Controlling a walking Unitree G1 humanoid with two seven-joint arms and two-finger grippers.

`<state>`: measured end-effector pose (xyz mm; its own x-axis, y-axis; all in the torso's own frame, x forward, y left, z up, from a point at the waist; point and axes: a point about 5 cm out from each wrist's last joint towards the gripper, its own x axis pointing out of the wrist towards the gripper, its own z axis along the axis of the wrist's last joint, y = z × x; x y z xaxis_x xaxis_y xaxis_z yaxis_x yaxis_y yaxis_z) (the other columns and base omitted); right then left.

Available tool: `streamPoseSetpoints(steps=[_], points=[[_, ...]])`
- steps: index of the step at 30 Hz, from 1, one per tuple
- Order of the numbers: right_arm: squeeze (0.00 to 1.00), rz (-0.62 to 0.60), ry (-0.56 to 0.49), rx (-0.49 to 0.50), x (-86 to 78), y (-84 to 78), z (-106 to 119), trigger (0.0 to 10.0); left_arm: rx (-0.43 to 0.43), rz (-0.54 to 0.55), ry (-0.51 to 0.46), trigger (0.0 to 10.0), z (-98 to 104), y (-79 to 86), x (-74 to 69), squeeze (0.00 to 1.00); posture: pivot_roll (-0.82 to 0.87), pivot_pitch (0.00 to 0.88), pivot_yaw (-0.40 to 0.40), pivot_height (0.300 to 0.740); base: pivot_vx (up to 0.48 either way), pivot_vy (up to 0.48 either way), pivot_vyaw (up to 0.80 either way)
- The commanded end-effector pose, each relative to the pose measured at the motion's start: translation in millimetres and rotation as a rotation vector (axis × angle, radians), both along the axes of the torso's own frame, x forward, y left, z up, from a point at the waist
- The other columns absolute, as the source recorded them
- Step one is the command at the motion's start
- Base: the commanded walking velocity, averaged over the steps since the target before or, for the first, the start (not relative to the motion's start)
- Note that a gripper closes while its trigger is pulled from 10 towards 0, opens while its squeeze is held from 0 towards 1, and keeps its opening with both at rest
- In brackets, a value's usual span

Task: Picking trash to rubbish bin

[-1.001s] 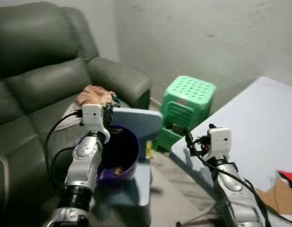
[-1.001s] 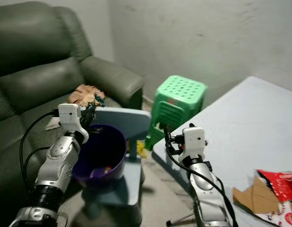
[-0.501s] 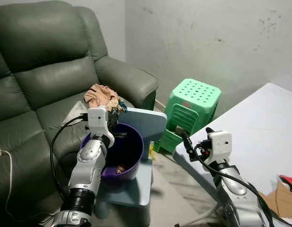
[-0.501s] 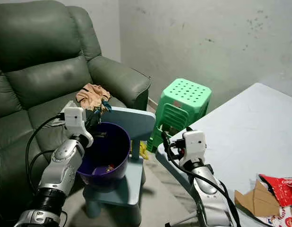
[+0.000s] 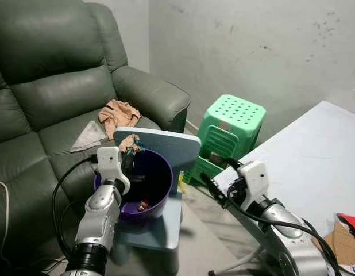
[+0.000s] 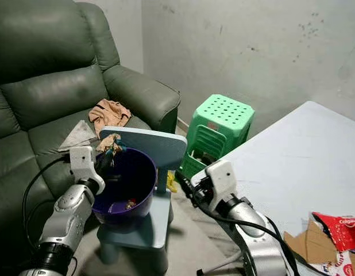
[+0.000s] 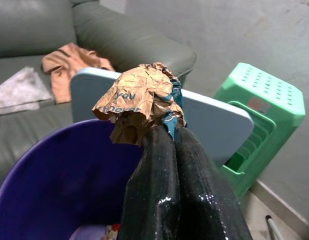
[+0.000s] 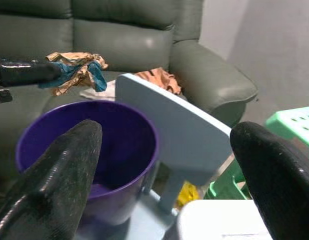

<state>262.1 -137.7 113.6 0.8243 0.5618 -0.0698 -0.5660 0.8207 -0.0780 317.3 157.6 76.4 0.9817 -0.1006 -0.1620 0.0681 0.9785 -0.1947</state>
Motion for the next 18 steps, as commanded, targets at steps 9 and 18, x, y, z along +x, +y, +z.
streamPoseSetpoints(steps=[9, 18], points=[[0.0, 0.008, -0.004, 0.027, 1.5, -5.6, 9.6, 10.0, -0.005, 0.032, -0.019, 10.0, 1.9, 6.8, -1.4, 0.0, 0.01, 0.0, -0.099, 0.74, 0.0, 0.0, 0.0], [0.0, -0.075, -0.02, 0.038, 9.1, -12.1, 11.3, 10.0, -0.024, 0.015, -0.054, 10.0, 11.6, 4.4, 4.0, 0.0, 0.01, 0.0, -0.092, 0.74, 0.0, 0.0, 0.23]])
